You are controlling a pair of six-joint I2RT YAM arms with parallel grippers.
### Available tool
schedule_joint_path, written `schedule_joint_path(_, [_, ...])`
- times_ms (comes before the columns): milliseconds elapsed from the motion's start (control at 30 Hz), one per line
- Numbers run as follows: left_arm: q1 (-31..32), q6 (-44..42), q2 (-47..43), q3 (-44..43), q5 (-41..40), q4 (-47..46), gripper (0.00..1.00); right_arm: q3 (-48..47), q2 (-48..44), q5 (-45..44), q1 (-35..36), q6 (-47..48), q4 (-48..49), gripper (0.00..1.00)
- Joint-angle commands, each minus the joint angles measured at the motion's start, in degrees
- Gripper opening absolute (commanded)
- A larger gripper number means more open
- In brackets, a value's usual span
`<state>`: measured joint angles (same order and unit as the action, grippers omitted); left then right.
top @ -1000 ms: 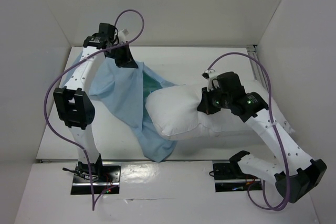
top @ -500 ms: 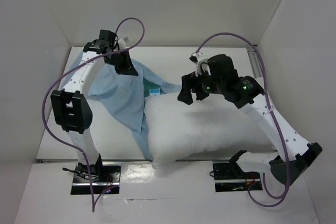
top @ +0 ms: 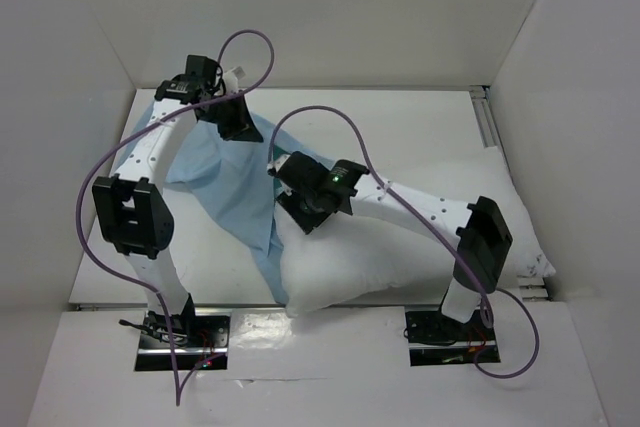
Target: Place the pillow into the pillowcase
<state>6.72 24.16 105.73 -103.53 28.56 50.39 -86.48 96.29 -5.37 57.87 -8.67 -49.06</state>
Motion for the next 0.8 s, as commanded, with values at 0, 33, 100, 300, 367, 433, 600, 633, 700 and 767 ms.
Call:
schedule_joint_path(0, [-0.13,-0.78,-4.04,0.96,1.85,-1.17,0.00,1.57,0.39,-3.95,-2.49,-0.74,2.20,0.34])
schedule_joint_path(33, [-0.13,-0.78,-4.74,1.48,1.85,-1.17,0.00,1.57,0.91,-3.95,-3.37,-0.74,2.91,0.01])
schedule_joint_path(100, [-0.13,-0.78,-5.44,2.09,1.85,-1.17,0.00,-0.35,0.13,-6.05,-4.87,-2.41,3.44,0.00])
schedule_joint_path(300, [-0.13,-2.10,-8.08,3.33,2.38,-0.65,0.00,-7.37,-1.12,-4.74,-7.76,-2.94,6.87,0.00])
schedule_joint_path(367, [-0.13,-2.63,-8.61,3.94,4.30,-0.65,0.00,-9.66,0.64,-4.74,-7.77,-2.41,6.87,0.00])
schedule_joint_path(433, [-0.13,-2.63,-8.61,3.95,4.32,-0.65,0.00,-12.65,3.19,-5.52,-7.77,-2.41,7.39,0.00])
schedule_joint_path(600, [-0.13,-3.77,-9.84,6.40,4.32,-0.65,0.00,-16.26,4.96,-8.69,-8.46,-3.72,10.91,0.00])
schedule_joint_path(633, [-0.13,-3.77,-10.37,6.41,4.32,-0.65,0.00,-17.40,6.61,-11.22,-9.25,-4.51,11.61,0.00])
schedule_joint_path(700, [-0.13,-4.29,-10.37,7.02,4.84,-0.65,0.00,-18.46,8.03,-14.30,-9.96,-6.26,12.14,0.00])
schedule_joint_path(767, [-0.13,-4.30,-10.90,7.72,3.97,-0.65,0.00,-17.77,9.08,-15.73,-11.72,-6.80,14.42,0.00])
